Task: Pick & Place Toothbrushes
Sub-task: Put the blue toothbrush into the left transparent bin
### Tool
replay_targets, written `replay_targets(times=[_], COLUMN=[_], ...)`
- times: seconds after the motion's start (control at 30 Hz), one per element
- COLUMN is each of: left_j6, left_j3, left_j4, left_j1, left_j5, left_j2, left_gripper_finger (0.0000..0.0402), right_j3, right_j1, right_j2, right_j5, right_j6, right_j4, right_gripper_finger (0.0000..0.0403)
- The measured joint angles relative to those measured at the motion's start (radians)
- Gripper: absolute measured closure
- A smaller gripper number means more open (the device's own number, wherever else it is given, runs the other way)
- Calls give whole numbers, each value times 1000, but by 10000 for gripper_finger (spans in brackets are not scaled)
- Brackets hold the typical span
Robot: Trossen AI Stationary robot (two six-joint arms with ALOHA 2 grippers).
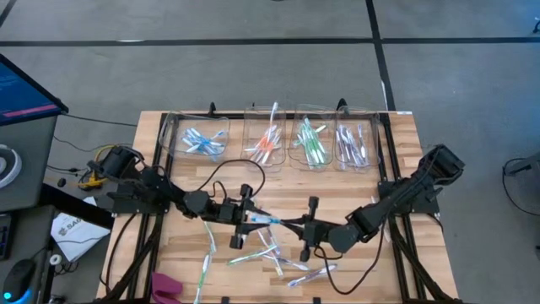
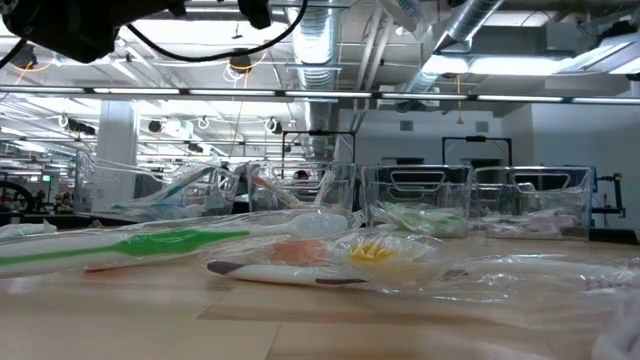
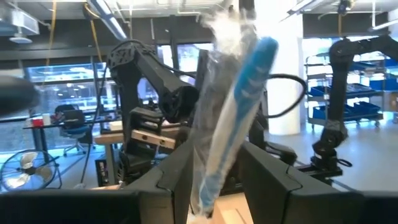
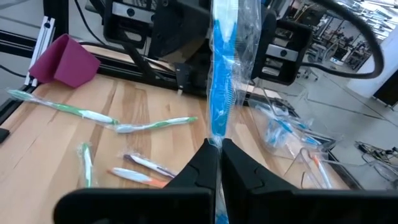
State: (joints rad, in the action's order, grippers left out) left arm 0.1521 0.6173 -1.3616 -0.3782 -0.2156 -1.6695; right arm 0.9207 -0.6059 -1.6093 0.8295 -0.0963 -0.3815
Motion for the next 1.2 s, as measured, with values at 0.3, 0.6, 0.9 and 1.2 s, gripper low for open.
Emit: replay_targets(times=[0.3, 0.6, 0.9, 1.2], left_j6=[0, -28, -29, 4], left_j3=[10, 10, 11, 11], left_j4=[-1, 11, 48, 49], left_j1=[0, -7, -17, -27], left_j5=[-23, -26, -68, -74], left_j2=[0, 0, 0, 0], left_gripper_finger=[299, 361, 361, 361], right_j3=[0, 0, 0, 1], right_j1=[18, 17, 7, -134], right_j2=[0, 0, 5, 16], right_j5=[-29, -49, 0, 500], right_j6=[0, 21, 80, -94], right_j4=[4, 14, 33, 67], right_gripper_finger=[403, 386, 311, 259])
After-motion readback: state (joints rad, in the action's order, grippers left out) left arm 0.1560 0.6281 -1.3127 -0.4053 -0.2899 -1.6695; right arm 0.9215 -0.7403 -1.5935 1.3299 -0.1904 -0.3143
